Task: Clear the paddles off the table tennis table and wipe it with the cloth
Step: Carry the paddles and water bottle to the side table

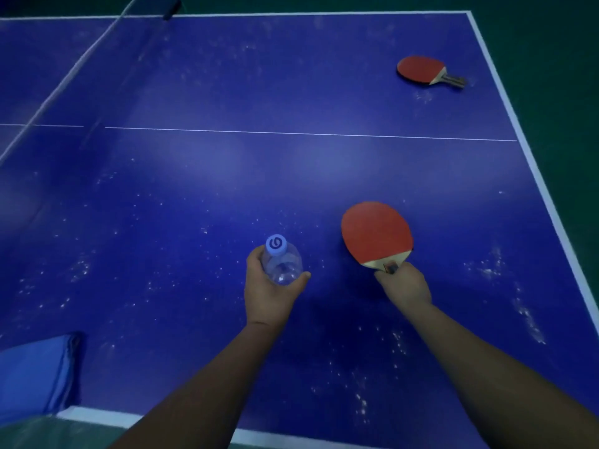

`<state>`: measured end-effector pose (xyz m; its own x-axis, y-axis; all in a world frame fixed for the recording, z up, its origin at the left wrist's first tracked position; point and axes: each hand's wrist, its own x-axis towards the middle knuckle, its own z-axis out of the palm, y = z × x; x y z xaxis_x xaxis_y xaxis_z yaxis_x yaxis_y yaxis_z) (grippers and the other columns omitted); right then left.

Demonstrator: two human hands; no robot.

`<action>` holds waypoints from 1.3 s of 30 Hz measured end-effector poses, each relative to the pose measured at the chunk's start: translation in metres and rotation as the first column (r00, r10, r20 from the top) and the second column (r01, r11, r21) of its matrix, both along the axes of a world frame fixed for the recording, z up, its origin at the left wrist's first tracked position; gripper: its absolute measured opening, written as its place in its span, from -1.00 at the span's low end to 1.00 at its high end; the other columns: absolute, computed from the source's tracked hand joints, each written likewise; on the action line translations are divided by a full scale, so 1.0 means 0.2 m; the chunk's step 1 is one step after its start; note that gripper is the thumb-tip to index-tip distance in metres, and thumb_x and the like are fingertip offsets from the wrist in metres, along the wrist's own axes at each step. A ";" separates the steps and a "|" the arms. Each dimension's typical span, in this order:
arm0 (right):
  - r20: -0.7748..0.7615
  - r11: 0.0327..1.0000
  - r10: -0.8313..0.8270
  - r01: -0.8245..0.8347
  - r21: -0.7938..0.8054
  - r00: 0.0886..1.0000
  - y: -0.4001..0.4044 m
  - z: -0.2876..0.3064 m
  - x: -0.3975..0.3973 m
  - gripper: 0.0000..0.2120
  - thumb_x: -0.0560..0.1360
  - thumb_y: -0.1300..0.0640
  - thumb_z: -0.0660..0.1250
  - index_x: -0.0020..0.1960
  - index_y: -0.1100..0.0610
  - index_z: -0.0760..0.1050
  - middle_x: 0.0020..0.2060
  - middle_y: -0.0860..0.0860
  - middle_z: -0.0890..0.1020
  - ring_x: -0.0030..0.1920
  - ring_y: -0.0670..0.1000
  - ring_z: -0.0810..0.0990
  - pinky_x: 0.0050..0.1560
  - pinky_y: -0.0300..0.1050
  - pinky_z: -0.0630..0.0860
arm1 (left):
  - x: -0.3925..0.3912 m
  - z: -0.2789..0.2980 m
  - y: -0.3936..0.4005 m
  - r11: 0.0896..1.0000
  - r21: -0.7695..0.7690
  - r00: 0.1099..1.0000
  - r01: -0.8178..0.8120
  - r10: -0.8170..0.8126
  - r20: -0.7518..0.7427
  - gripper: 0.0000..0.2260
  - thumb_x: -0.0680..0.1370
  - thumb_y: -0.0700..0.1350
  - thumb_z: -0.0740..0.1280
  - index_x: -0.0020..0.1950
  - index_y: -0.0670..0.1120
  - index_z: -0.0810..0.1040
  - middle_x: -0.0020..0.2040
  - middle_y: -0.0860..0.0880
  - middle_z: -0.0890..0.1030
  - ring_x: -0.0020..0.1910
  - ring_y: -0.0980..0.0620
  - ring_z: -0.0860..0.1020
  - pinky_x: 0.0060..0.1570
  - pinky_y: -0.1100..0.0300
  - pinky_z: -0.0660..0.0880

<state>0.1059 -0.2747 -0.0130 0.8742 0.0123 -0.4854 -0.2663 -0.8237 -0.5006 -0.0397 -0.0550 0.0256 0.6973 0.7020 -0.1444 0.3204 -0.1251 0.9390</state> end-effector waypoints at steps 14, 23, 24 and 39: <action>0.005 0.984 -0.176 0.176 0.025 0.984 -1.35 0.13 -1.24 -0.75 0.45 -0.02 0.49 -0.13 0.09 0.47 -0.28 0.03 0.63 -0.24 0.07 0.60 -0.18 0.01 0.58 | -0.75 0.01 -1.13 0.975 -0.144 0.984 0.170 -0.176 -0.030 -0.37 0.24 0.02 0.67 0.11 0.40 0.39 0.04 0.33 0.57 0.00 0.35 0.57 -0.16 0.47 0.50; 0.014 0.968 -0.253 0.253 -0.010 0.967 -2.09 0.22 -1.48 -0.73 0.42 -0.07 0.52 -0.10 0.04 0.49 -0.30 -0.05 0.60 -0.12 0.16 0.66 -0.24 -0.12 0.38 | -0.80 0.17 -1.92 0.955 -0.187 0.971 0.232 -0.238 -0.012 -0.44 0.30 -0.22 0.63 0.04 0.29 0.45 -0.09 0.30 0.62 -0.19 0.23 0.63 -0.31 0.41 0.51; 0.012 0.967 -0.256 0.257 -0.006 0.966 -2.18 0.22 -1.46 -0.72 0.42 -0.08 0.52 -0.12 0.02 0.46 -0.29 -0.03 0.61 -0.11 0.16 0.66 -0.24 -0.11 0.39 | -0.78 0.19 -2.02 0.952 -0.192 0.970 0.237 -0.243 -0.008 -0.44 0.31 -0.25 0.63 0.05 0.25 0.45 -0.10 0.30 0.62 -0.21 0.24 0.63 -0.33 0.42 0.50; -0.083 0.998 -0.040 0.035 -0.052 0.996 -3.62 0.28 -0.74 -0.72 0.46 -0.18 0.40 -0.20 -0.09 0.34 -0.28 -0.10 0.58 -0.13 0.07 0.65 -0.29 -0.10 0.41 | -0.17 0.26 -3.30 0.983 -0.082 0.979 0.161 -0.170 -0.111 -0.33 0.24 -0.14 0.69 0.26 0.01 0.48 0.05 0.09 0.65 -0.06 0.23 0.63 -0.18 0.39 0.53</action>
<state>-0.0418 -0.9983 0.0431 0.8295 -0.0460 -0.5567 -0.3370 -0.8359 -0.4332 -0.0734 -0.7151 0.0781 0.7782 0.5629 -0.2784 0.4094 -0.1185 0.9046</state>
